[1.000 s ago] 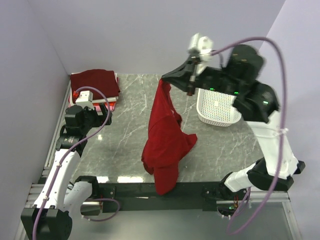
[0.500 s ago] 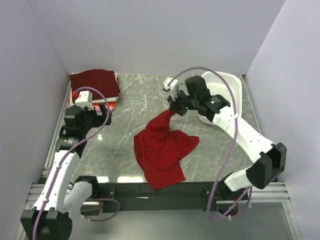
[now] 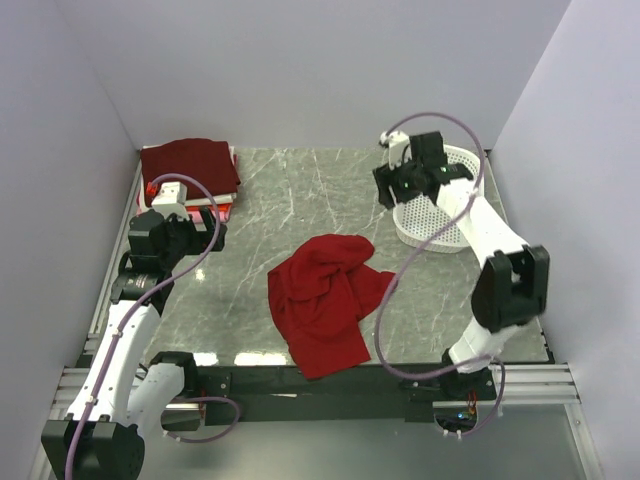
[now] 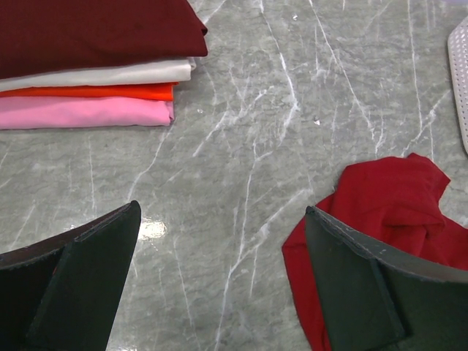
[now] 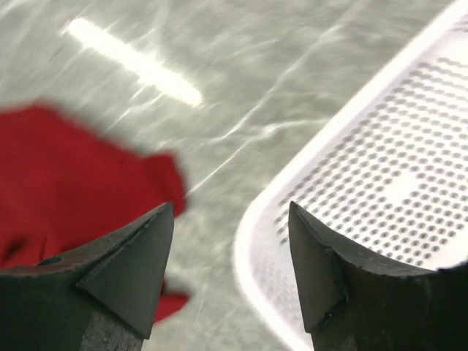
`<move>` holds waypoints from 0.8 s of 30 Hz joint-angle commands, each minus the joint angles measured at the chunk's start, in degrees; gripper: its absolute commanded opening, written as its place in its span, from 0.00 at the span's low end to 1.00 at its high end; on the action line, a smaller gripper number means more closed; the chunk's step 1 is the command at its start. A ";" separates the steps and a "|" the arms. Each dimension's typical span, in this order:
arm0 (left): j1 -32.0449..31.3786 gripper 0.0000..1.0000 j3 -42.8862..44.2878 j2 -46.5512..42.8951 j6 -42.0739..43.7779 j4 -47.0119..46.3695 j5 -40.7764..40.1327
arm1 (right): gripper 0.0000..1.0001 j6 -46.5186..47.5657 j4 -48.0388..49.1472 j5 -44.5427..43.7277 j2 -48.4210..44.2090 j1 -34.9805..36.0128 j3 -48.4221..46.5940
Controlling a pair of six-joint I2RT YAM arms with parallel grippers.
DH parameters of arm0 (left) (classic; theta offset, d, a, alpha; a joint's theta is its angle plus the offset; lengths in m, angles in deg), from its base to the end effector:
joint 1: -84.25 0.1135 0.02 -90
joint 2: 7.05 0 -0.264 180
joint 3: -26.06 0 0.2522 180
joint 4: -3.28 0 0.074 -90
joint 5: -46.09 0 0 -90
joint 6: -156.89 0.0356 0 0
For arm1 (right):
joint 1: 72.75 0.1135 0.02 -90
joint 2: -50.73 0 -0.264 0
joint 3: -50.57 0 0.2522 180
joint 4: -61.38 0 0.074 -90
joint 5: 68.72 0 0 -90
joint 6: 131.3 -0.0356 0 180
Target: Fold and stack the t-shirts
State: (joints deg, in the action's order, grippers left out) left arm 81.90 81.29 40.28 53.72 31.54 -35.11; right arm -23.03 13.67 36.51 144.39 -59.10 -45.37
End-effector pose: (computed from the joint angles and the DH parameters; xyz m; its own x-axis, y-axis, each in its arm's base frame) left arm 0.1928 -0.0134 0.3043 -0.3804 -0.2097 -0.9007 0.0998 0.9590 -0.2654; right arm 0.3524 0.0952 0.3098 -0.5298 -0.4399 -0.7251 -0.6034 0.7963 -0.0423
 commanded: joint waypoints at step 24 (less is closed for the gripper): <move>-0.20 0.99 0.89 -1.01 0.25 -1.67 3.51 | 0.39 -19.85 -4.98 -31.82 32.63 -0.90 -25.50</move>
State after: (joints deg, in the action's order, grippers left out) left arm 81.90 81.29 40.01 53.72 31.52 -32.73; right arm -44.48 8.93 8.16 176.39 -60.15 -69.41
